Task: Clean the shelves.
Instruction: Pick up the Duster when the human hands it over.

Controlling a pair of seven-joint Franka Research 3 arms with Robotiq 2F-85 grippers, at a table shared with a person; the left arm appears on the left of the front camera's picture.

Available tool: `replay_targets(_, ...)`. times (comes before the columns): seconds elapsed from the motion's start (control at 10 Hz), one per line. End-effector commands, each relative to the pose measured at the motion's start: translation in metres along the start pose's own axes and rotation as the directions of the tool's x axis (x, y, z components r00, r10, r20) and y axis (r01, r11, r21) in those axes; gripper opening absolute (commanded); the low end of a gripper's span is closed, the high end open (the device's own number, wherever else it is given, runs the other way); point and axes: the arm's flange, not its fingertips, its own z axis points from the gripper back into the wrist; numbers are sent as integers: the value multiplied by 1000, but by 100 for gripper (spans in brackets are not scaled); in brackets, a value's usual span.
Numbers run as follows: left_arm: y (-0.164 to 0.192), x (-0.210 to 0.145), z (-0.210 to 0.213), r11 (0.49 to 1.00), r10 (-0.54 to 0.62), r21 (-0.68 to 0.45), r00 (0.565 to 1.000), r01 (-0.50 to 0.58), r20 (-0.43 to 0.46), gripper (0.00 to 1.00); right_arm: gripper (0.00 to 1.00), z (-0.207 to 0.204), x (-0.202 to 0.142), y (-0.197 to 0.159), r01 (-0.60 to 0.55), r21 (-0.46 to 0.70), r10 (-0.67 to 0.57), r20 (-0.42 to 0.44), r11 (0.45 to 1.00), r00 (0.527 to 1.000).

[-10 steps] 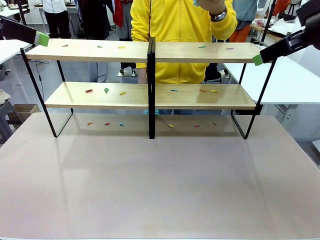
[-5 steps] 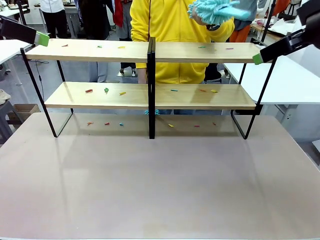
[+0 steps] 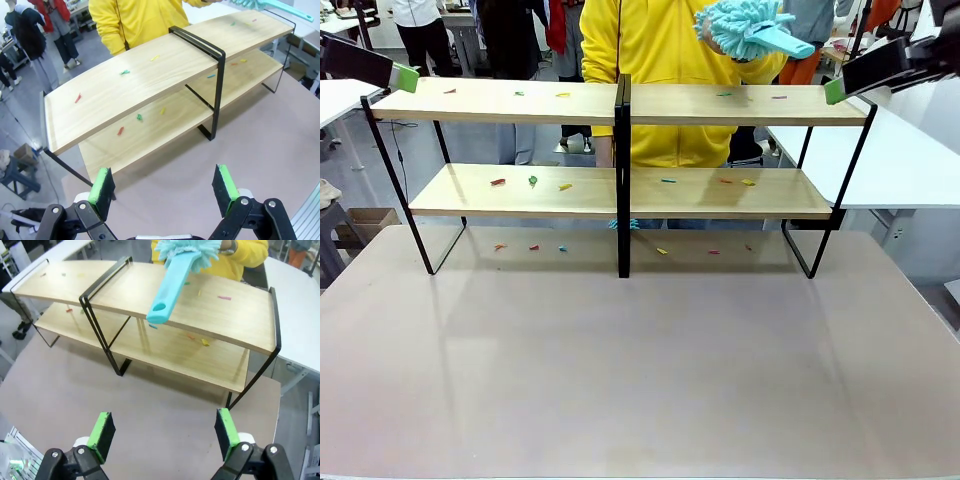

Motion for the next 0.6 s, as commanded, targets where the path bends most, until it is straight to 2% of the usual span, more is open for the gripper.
replay_targets(0.0,0,0,0,1000,-11,0,1000,11,1,100,100,0,1,5,16,-14,-16,29,1000,999)
replay_targets(0.3,0,0,0,1000,-11,0,1000,11,1,100,100,2,2,7,8,-40,-7,43,999,999)
replay_targets(0.5,0,0,0,1000,-11,0,1000,11,1,100,100,2,2,2,-5,-8,6,20,1000,1000)
